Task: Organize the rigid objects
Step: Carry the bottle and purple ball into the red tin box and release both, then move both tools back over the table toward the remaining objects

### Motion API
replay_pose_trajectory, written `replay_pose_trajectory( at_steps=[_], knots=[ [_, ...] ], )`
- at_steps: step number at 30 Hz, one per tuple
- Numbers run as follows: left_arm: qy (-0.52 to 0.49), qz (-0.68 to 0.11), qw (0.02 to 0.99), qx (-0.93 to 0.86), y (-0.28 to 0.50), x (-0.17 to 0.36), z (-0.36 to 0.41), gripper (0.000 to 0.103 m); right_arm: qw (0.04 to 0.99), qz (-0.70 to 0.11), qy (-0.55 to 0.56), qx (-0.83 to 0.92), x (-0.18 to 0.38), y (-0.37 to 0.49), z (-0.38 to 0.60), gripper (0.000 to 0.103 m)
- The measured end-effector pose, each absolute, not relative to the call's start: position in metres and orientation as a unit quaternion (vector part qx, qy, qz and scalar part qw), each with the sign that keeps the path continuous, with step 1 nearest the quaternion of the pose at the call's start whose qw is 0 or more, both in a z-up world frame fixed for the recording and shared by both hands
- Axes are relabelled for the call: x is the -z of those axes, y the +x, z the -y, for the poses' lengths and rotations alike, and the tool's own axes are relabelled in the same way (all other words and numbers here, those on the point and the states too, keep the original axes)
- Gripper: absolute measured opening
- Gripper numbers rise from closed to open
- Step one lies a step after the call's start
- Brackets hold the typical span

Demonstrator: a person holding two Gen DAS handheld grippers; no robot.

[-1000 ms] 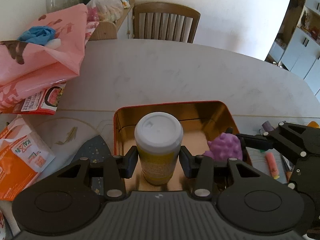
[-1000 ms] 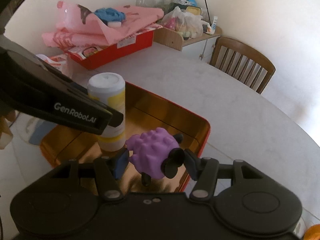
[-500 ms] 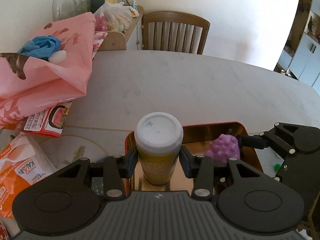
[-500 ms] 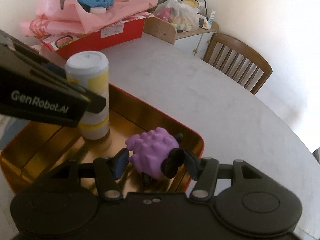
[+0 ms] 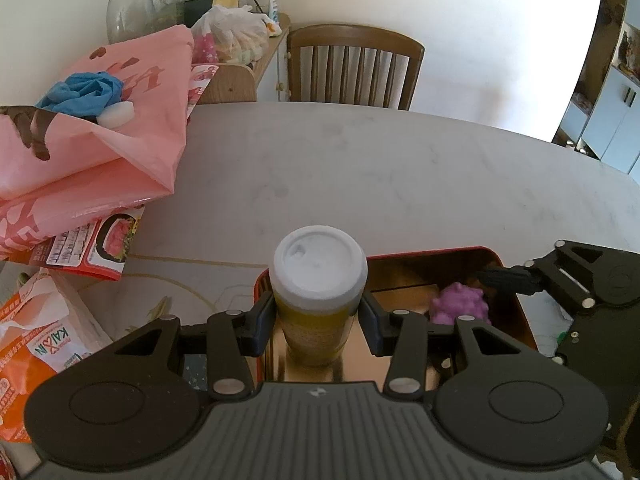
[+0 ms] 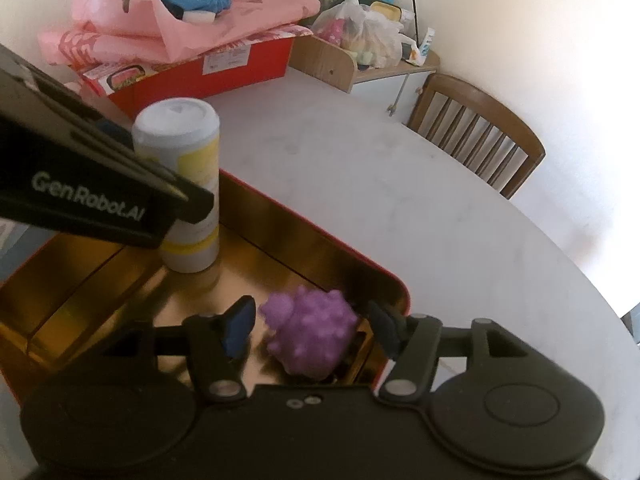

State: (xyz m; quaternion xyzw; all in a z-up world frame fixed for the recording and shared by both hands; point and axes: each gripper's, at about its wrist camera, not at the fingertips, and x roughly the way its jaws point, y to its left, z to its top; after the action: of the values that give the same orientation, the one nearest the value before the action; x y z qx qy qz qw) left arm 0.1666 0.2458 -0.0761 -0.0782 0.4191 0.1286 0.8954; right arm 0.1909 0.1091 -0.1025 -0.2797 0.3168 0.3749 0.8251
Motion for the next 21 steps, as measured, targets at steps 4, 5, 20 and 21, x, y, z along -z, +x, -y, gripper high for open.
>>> replay_pose_trajectory(
  at_steps=[4,5,20,21],
  knots=[
    [-0.084,-0.419,0.895,-0.131,0.164,0.074,-0.245,0.045,0.827,-0.311,-0.268,-0.384,0.094,0.183,-0.100,0.068],
    [-0.081,-0.418,0.895,-0.133,0.162,0.074,-0.245,0.046,0.827,-0.312,-0.263,-0.386,0.091,0.181,-0.098,0.069],
    [-0.092,-0.402,0.902,-0.130,0.128,0.056,-0.222,0.066,0.848,-0.332,-0.168,-0.377,0.050,0.160,-0.025,0.078],
    [-0.092,-0.400,0.903,-0.128,0.126,0.054,-0.219,0.067,0.851,-0.332,-0.164,-0.373,0.048,0.159,-0.019,0.080]
  ],
)
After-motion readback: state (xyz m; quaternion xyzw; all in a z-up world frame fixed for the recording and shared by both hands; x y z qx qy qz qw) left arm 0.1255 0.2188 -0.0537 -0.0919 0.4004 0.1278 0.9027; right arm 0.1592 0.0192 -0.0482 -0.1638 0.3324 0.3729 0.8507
